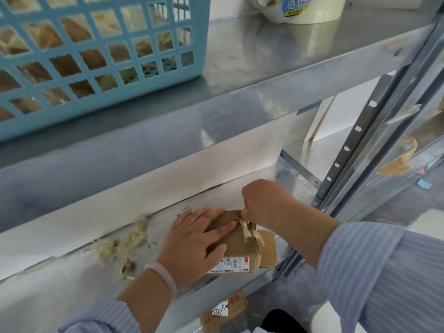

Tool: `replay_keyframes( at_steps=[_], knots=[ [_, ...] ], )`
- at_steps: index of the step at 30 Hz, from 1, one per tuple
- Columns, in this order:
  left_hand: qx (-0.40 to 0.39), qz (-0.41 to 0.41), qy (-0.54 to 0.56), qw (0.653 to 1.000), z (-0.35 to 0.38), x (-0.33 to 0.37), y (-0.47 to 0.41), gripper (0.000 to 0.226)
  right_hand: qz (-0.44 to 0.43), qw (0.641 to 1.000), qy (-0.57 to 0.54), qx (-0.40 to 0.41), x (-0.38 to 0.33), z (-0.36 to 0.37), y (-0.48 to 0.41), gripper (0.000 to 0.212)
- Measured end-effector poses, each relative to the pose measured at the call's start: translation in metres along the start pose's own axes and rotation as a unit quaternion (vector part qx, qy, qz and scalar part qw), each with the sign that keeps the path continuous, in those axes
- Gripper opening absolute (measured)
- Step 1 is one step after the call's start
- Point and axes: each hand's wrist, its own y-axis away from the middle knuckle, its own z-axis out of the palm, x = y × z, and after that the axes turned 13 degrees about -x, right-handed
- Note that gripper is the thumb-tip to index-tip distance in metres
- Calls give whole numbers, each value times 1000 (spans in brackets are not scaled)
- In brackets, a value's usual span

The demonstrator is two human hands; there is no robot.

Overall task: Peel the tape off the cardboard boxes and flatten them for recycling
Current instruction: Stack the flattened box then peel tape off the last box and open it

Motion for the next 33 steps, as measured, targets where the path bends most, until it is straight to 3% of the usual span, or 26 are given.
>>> replay_keyframes(
  at_steps=[8,12,15,18,19,20,23,26,29,33],
  knots=[
    [-5,-7,1,1000,1,0,-1,49,35,993,-108,5,7,9,-1,10],
    [-8,-11,6,1000,-1,1,-1,50,62,966,-248,43,16,24,0,12],
    [-8,-9,9,1000,-2,1,-1,51,68,901,-426,38,29,31,4,9],
    [-12,-9,5,1000,-1,0,-1,51,43,779,-626,8,43,30,10,11],
    [-11,-9,5,1000,0,-1,-1,51,31,763,-646,2,48,31,10,13],
    [-10,-9,5,1000,0,-1,-1,51,14,778,-628,-5,51,31,11,17],
    [-10,-6,7,1000,-1,0,-1,50,-70,887,-456,-18,49,34,10,39],
    [-10,-6,2,1000,0,0,-1,49,-106,965,-241,21,45,28,7,34],
    [-10,-8,3,1000,1,-1,-2,49,-122,987,-103,31,51,17,6,21],
    [-11,-9,3,1000,0,0,-2,50,-123,989,-82,31,55,19,2,19]
  ],
)
